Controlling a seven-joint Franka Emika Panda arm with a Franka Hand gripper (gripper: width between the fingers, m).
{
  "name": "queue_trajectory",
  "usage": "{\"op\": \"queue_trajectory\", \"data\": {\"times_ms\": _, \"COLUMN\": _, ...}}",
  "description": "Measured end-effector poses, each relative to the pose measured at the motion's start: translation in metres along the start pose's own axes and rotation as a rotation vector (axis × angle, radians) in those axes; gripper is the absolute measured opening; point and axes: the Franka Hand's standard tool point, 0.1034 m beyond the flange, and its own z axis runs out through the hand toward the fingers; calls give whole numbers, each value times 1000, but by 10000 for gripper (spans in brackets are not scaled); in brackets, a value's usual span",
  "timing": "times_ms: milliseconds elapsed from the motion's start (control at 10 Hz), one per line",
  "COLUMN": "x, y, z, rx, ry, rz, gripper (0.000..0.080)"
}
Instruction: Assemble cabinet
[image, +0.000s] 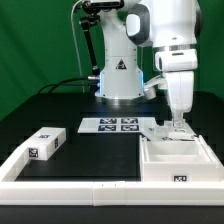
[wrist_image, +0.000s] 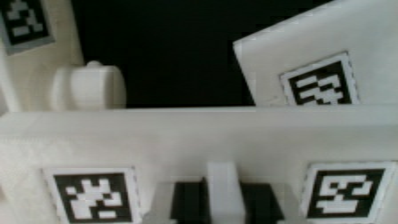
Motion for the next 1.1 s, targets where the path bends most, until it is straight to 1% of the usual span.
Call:
{"op": "queue_trajectory", "data": {"times_ms": 500, "x": 6, "y": 0, "z": 0, "rx": -1, "ry": 2, "rz": 9, "gripper": 71}}
{"op": "queue_trajectory", "data": {"times_ms": 600, "x": 3, "y": 0, "z": 0, "rx": 13, "ry": -9, "rz": 6, "gripper": 71}}
{"op": "queue_trajectory", "data": {"times_ms": 700, "x": 0, "y": 6, "z": -1, "rx": 27, "ry": -24, "rz": 5, "gripper": 71}}
{"op": "queue_trajectory", "data": {"times_ms": 1000, "x": 0, "y": 5, "z": -1, "rx": 25, "ry": -22, "rz": 15, "gripper": 71}}
{"op": "queue_trajectory", "data": {"times_ms": 1100, "x": 2, "y": 6, "z": -1, "rx": 25, "ry": -23, "rz": 39, "gripper": 71}}
